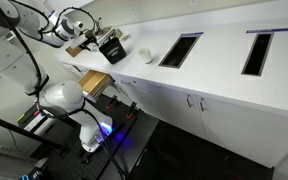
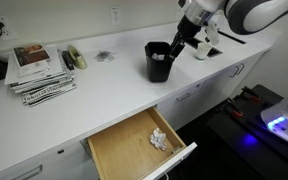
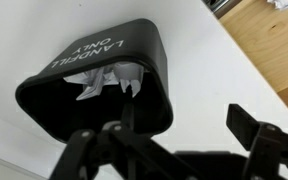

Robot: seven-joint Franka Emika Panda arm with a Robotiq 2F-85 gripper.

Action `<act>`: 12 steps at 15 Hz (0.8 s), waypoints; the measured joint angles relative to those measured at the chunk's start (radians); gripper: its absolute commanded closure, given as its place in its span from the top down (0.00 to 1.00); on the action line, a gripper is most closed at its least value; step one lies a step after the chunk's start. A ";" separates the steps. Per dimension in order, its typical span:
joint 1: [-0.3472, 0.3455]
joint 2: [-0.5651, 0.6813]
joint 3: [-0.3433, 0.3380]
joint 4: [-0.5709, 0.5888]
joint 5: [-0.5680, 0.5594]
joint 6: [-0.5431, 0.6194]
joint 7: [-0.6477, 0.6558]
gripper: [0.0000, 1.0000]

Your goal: Take a piece of paper out of the open drawer and throw it in the landfill bin

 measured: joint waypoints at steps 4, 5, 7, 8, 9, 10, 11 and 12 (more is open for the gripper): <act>0.011 -0.128 0.066 -0.049 -0.004 -0.091 0.063 1.00; 0.012 -0.169 0.080 -0.066 -0.002 -0.120 0.080 1.00; 0.016 -0.249 0.101 -0.098 0.003 -0.175 0.104 1.00; 0.018 -0.284 0.109 -0.112 0.004 -0.200 0.117 1.00; 0.022 -0.317 0.115 -0.124 0.007 -0.225 0.124 1.00; 0.024 -0.341 0.120 -0.134 0.009 -0.240 0.133 1.00; 0.024 -0.357 0.123 -0.142 0.010 -0.243 0.135 1.00; 0.024 -0.367 0.124 -0.149 0.011 -0.244 0.135 1.00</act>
